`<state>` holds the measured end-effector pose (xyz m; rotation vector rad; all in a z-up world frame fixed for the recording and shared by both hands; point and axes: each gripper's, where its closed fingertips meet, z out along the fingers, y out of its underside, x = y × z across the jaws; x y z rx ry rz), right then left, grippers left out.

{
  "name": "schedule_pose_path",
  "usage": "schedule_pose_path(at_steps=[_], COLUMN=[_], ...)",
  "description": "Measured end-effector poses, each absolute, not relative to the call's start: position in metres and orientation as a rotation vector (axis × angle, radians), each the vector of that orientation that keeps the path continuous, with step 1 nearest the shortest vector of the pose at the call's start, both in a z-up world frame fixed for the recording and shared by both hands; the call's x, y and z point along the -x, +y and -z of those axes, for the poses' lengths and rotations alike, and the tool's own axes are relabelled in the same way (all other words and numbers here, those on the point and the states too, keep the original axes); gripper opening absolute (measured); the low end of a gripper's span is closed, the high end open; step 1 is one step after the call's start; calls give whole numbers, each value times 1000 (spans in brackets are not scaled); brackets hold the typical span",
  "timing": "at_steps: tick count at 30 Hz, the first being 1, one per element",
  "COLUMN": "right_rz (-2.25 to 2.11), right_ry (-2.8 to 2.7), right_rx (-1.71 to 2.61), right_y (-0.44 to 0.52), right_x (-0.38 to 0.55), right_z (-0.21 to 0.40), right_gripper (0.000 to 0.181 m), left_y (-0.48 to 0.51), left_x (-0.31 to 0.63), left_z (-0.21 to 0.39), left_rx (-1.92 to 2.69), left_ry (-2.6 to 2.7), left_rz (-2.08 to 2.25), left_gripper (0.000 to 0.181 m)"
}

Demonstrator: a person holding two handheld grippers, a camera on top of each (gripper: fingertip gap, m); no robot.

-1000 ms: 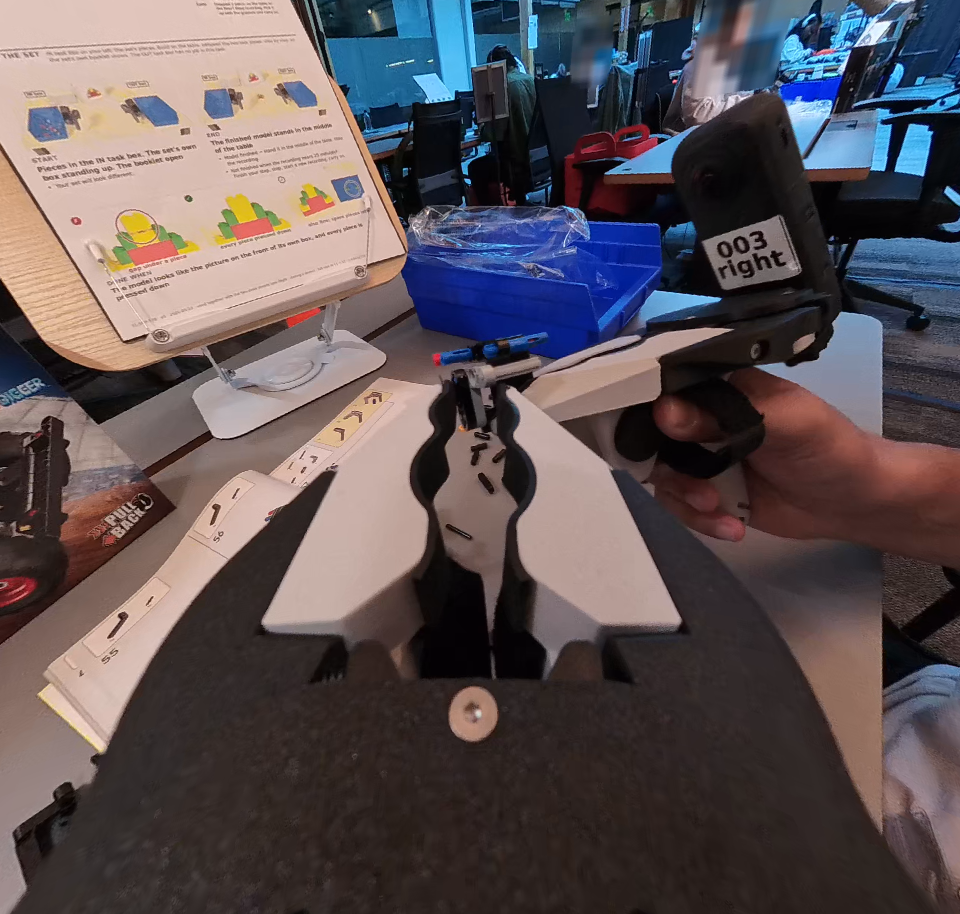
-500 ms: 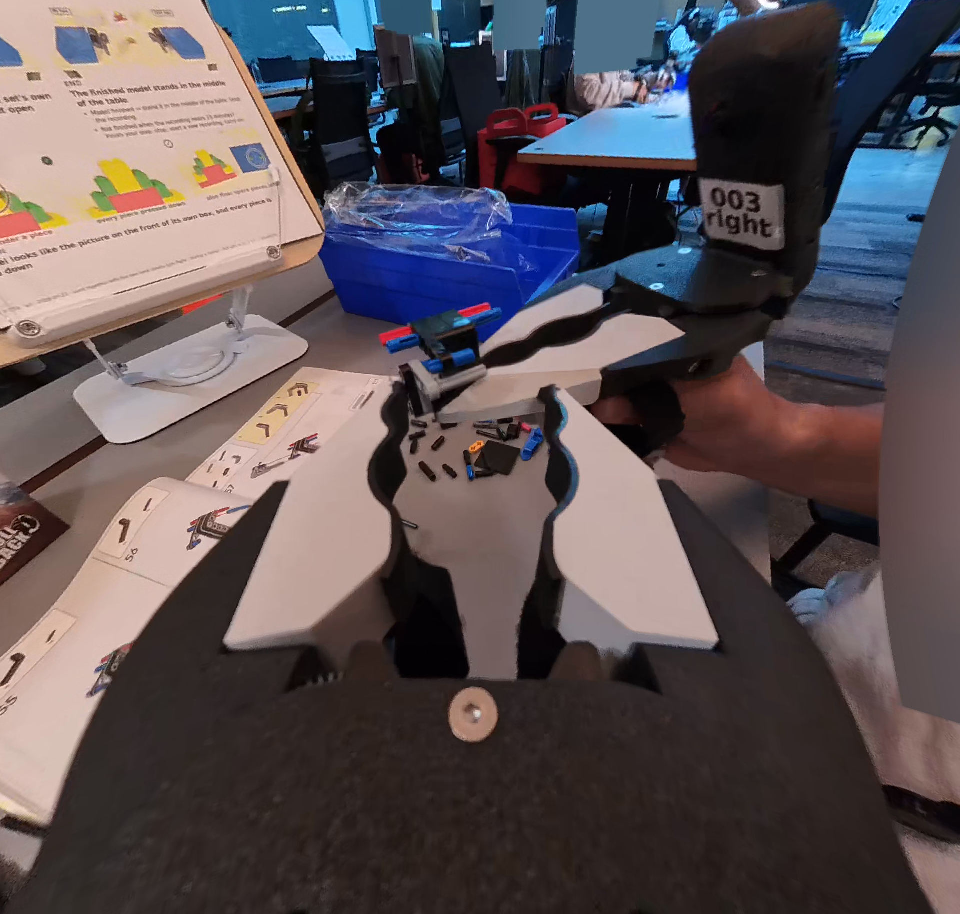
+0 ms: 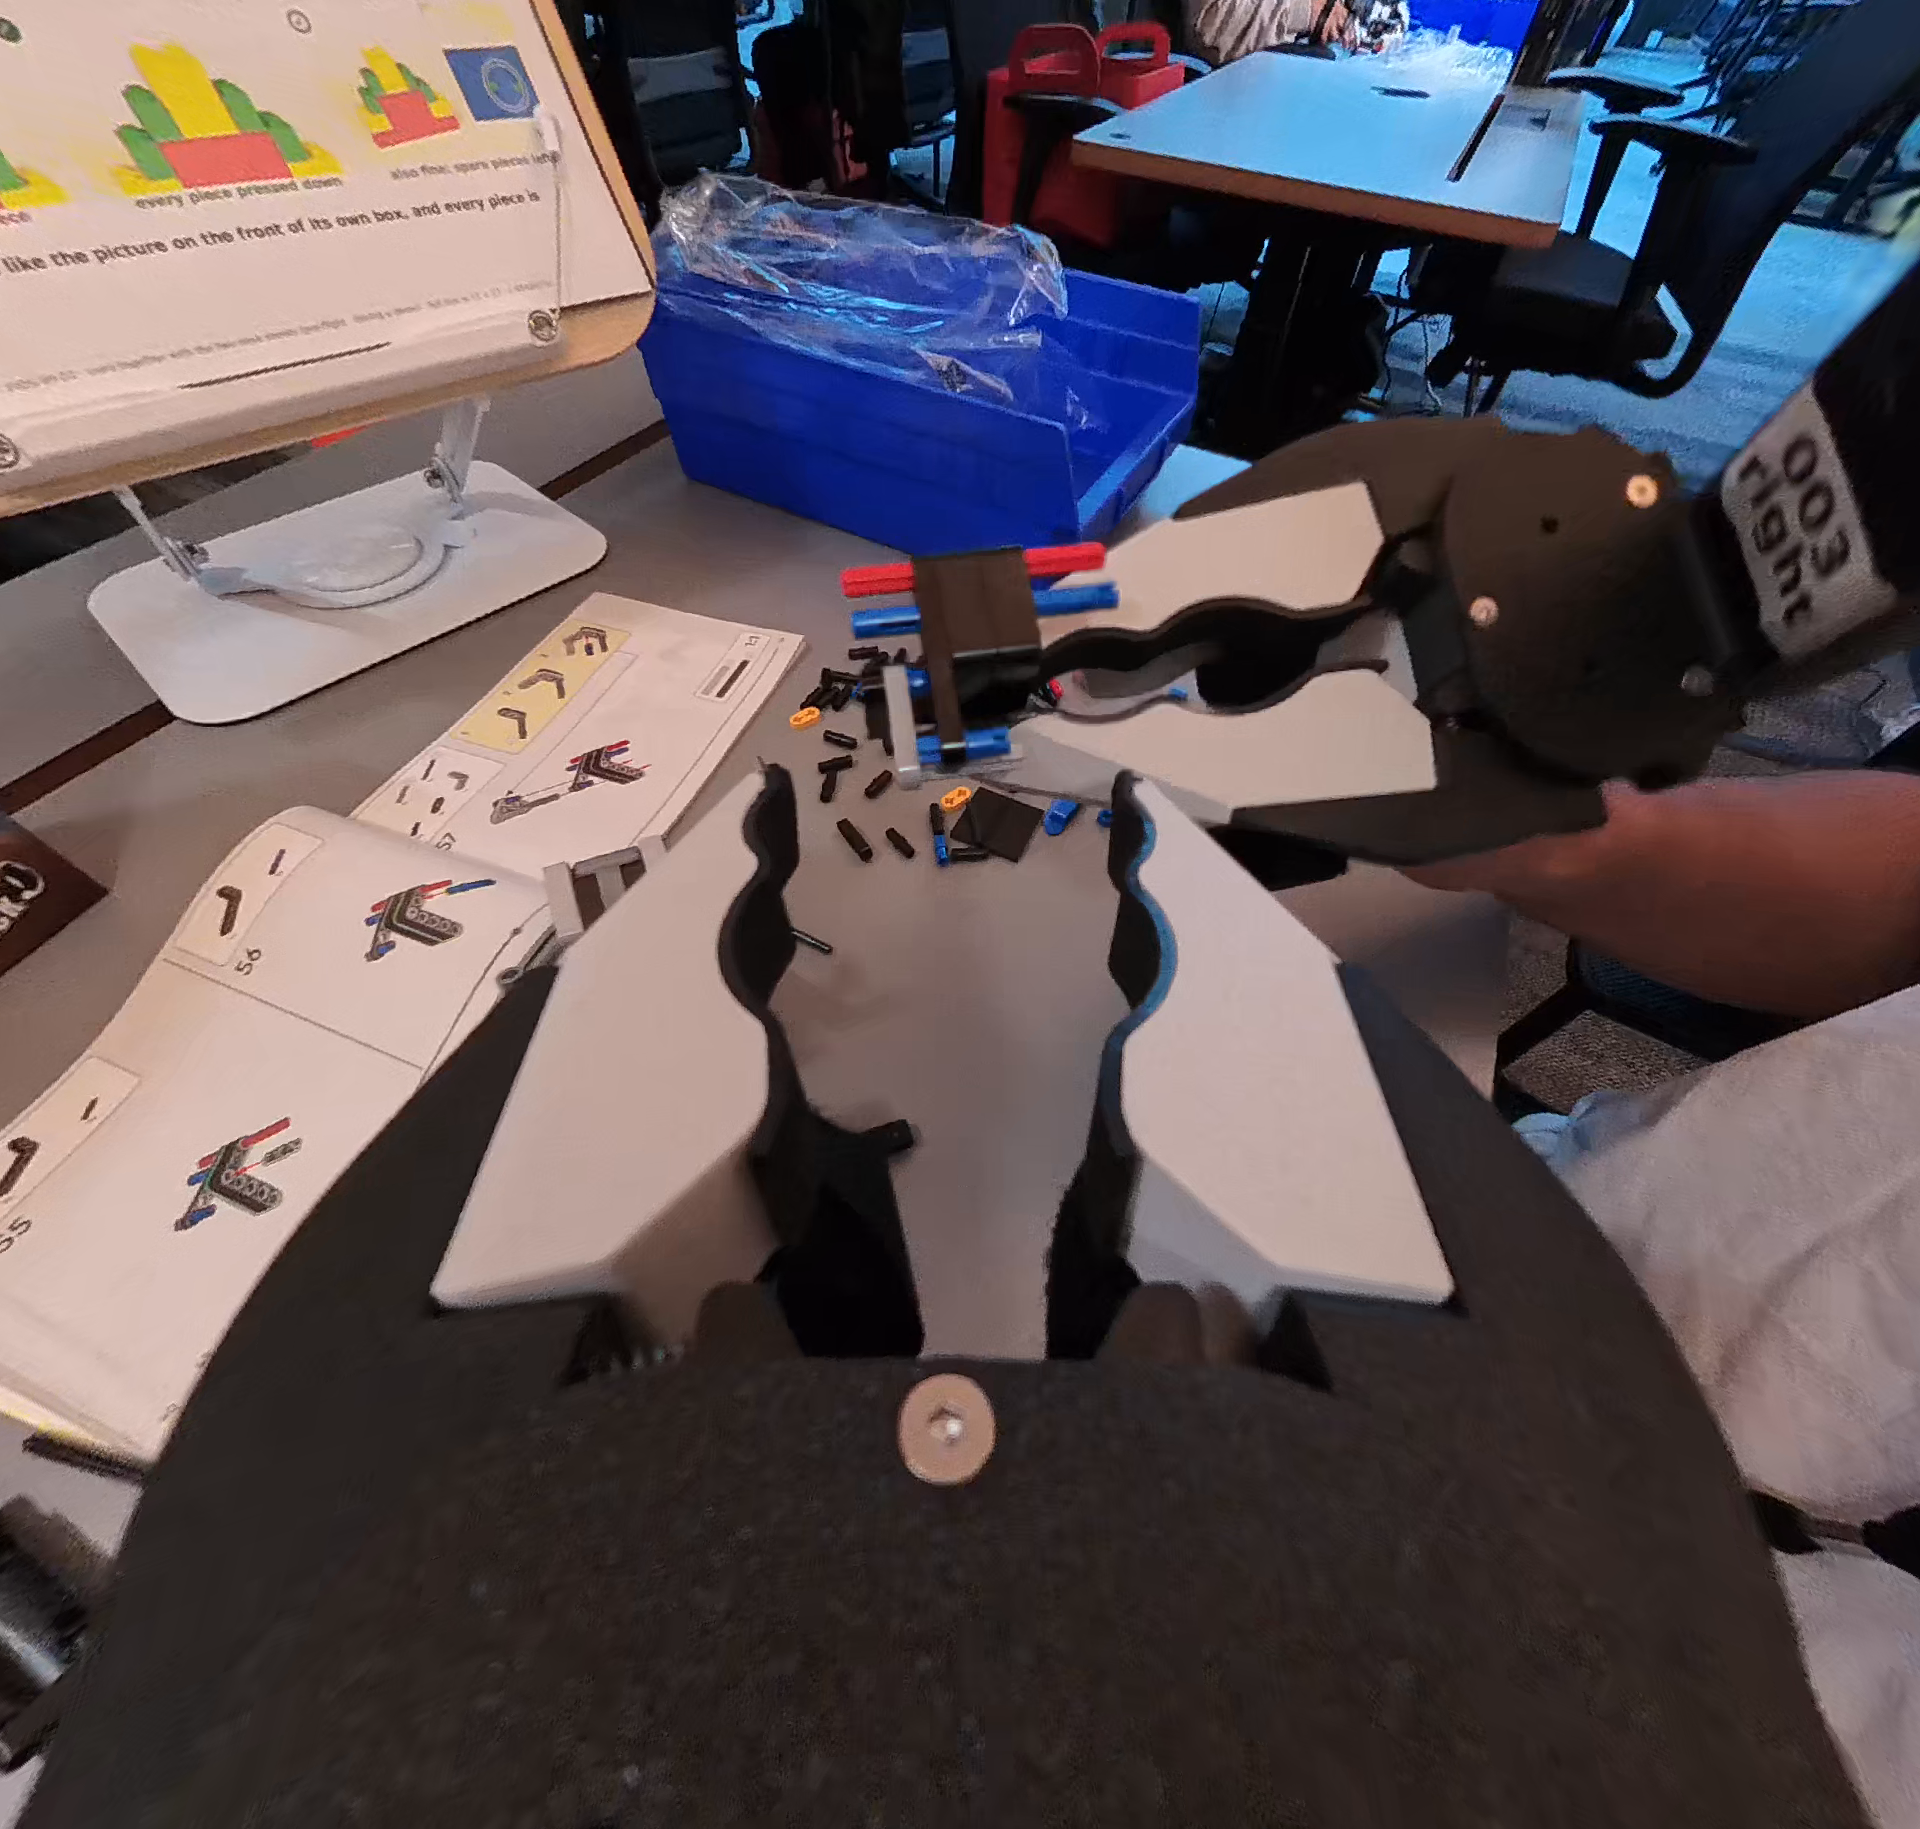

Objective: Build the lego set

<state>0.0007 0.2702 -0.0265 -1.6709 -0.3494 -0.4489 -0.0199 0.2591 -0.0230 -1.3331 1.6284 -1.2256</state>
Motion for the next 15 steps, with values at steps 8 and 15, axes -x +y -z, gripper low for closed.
schedule_pose_path(at_steps=[8, 15], right_rz=[1017, 1144], right_ry=[-595, -639], right_rx=[1440, 1394], right_y=[271, 268], right_x=[1, 1], right_z=[24, 22], right_gripper=[7, 7], left_y=[251, 250], left_x=[15, 20], left_z=[8, 15], left_rx=[1258, 1203], left_ry=[1592, 1651], left_rz=[1202, 1086], left_gripper=[48, 53])
